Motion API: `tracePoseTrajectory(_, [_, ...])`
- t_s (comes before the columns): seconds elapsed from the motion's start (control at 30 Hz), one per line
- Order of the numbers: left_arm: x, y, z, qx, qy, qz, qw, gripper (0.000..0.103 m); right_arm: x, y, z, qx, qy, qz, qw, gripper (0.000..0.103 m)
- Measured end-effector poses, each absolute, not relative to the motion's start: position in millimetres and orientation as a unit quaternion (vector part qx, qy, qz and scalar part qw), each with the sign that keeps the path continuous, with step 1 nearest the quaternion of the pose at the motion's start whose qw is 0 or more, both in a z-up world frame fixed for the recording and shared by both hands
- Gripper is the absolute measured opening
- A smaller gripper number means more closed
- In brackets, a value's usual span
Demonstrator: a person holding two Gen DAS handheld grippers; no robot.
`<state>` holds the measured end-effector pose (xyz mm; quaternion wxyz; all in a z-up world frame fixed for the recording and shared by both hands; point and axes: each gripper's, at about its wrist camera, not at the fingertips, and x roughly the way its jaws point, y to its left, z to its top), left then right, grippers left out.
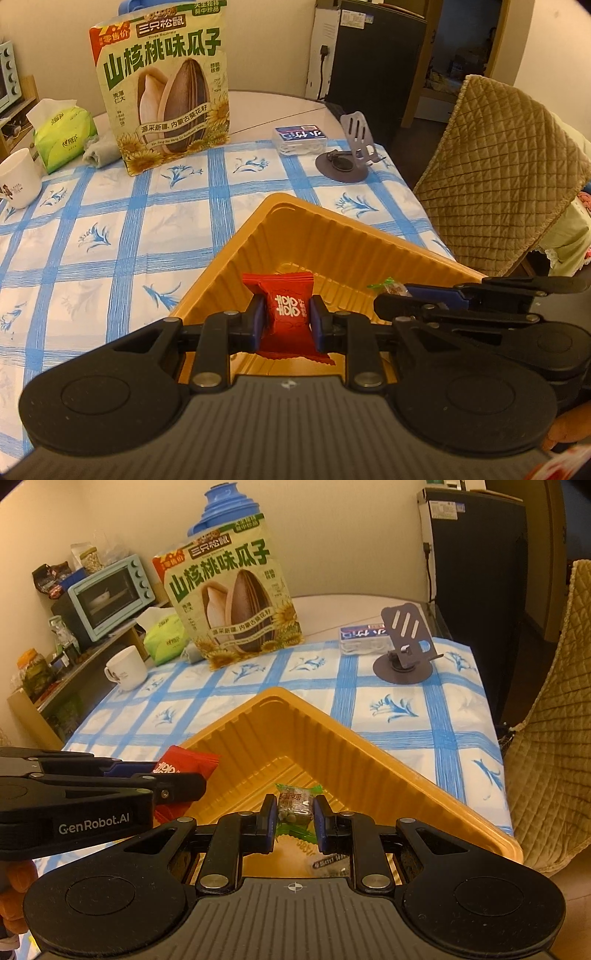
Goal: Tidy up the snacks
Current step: 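Lower both candies into the tray and open both grippers, then lift both grippers away from the tray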
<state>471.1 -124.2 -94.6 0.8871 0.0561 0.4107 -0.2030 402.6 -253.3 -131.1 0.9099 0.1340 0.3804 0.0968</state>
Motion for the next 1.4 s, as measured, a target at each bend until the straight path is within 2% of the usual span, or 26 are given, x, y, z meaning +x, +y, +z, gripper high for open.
tracePoseTrajectory(0.2, [478,-127,-97,0.051,0.413,-0.194,0.888,0.024,410,-259,-135,0.140,0.383,0.100,0.908,0.021])
tracePoseTrajectory(0.33, [478,-127,-95,0.046,0.412,-0.186,0.891,0.034,412,-262,-135,0.143,0.383,0.102,0.907,0.021])
tracePoseTrajectory(0.9, [470,-113,-85,0.042,0.412,-0.151,0.898,0.036,429,-261,-131,0.146,0.377,0.126,0.906,0.022])
tracePoseTrajectory(0.97, [468,-111,-83,0.041,0.410,-0.146,0.899,0.046,430,-262,-129,0.155,0.369,0.136,0.906,0.022])
tracePoseTrajectory(1.03, [466,-109,-81,0.035,0.409,-0.142,0.901,0.051,433,-262,-128,0.161,0.372,0.142,0.903,0.022])
tracePoseTrajectory(1.07, [464,-108,-81,0.033,0.408,-0.141,0.901,0.053,434,-262,-127,0.162,0.374,0.141,0.902,0.028])
tracePoseTrajectory(1.1, [463,-107,-80,0.031,0.408,-0.140,0.902,0.054,434,-263,-126,0.163,0.372,0.138,0.903,0.045])
tracePoseTrajectory(1.13, [461,-106,-79,0.030,0.408,-0.138,0.902,0.057,431,-264,-125,0.165,0.365,0.135,0.906,0.055])
tracePoseTrajectory(1.17, [459,-105,-78,0.030,0.407,-0.137,0.903,0.059,428,-266,-123,0.167,0.354,0.131,0.911,0.070])
tracePoseTrajectory(1.2, [457,-105,-77,0.030,0.406,-0.136,0.903,0.061,426,-267,-120,0.168,0.348,0.131,0.913,0.073])
tracePoseTrajectory(1.4, [440,-104,-67,0.030,0.398,-0.131,0.907,0.073,413,-281,-110,0.176,0.350,0.135,0.910,0.077])
